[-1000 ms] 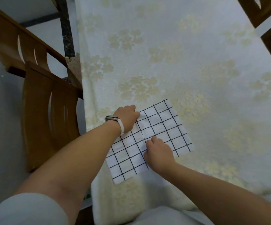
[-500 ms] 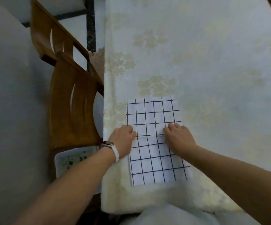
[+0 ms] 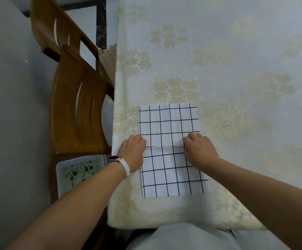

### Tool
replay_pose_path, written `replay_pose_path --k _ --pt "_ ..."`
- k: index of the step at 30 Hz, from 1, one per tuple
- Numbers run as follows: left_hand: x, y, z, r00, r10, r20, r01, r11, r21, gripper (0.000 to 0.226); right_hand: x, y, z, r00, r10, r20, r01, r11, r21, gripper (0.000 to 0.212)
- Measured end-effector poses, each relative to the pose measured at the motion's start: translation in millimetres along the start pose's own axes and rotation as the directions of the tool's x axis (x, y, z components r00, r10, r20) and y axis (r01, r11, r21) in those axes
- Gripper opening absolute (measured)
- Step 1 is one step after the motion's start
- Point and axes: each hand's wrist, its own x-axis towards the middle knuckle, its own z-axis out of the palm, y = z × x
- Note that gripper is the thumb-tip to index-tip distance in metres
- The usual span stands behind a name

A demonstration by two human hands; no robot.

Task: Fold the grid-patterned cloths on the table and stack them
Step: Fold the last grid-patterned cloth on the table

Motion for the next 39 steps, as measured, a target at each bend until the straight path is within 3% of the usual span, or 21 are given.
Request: replay_pose_path --k 6,10,16,24,31,35,39 --pt "-7.1 8.0 -28.8 1.000 -0.025 -0.014 0.025 1.000 -0.012 0.024 -4.9 1.8 -24.5 0.997 -0.022 -0.078 0.026 0.998 0.052 0.011" --pt "-9.5 5.6 -52.8 0.998 0.001 -0.059 -0.009 0.990 -0.138 0.019 -11.5 3.8 -44.5 0.998 -0.055 -0.004 0.055 0.997 0.054 0.015" --pt "-28.3 -0.4 -87.5 0.990 0.056 -0.133 -0.084 0.973 -0.216 0.019 -30.8 -7.4 -82.6 0.998 0.062 0.005 -0.062 0.990 0.123 0.011" --pt "-60.5 10.4 -121.5 0.934 -0.055 -0.352 -0.133 0.862 -0.489 0.013 -50.9 -32.5 -155.7 0.943 0.224 -0.246 -0.168 0.959 0.228 0.008" --pt "-71.6 9.6 -140.0 0.898 -0.109 -0.427 -0.153 0.832 -0.533 0.013 -47.9 -47.5 -184.6 0.917 0.262 -0.300 -0.181 0.945 0.273 0.009" --pt "-60.2 5.8 -139.6 0.896 -0.160 -0.414 -0.111 0.823 -0.557 0.014 -41.5 -48.4 -180.9 0.926 0.264 -0.271 -0.178 0.936 0.305 0.010" --pt "-34.3 1.0 -127.2 0.924 -0.240 -0.299 0.011 0.796 -0.606 0.015 -25.4 -37.5 -164.2 0.934 0.302 -0.193 -0.229 0.917 0.326 0.012"
